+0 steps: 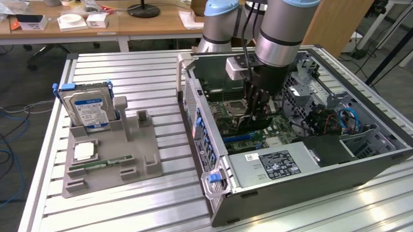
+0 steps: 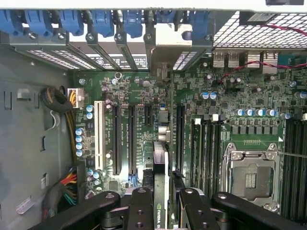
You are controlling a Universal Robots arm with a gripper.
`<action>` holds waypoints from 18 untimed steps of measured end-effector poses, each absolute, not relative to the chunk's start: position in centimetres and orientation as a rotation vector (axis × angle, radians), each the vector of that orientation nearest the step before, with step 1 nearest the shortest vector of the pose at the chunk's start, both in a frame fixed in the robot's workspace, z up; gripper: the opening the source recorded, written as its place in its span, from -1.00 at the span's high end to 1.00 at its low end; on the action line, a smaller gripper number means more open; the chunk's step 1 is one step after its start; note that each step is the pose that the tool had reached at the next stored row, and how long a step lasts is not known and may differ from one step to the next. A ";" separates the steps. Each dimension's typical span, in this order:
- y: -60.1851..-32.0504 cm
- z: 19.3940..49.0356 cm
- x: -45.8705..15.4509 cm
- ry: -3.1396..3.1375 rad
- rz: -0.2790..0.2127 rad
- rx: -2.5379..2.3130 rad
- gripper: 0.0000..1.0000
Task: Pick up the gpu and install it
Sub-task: 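Insert the gpu into the slot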
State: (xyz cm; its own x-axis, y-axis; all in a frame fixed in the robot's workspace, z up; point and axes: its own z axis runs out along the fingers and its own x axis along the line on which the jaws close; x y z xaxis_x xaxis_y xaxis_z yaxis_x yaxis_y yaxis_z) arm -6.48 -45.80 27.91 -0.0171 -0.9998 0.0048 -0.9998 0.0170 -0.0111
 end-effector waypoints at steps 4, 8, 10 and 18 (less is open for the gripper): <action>-45.8 27.7 -7.0 2.232 -0.029 -2.194 0.48; -45.8 27.6 -7.1 2.231 -0.030 -2.194 0.48; -45.8 27.5 -7.1 2.232 -0.030 -2.194 0.48; -45.8 27.5 -7.1 2.238 -0.030 -2.187 0.48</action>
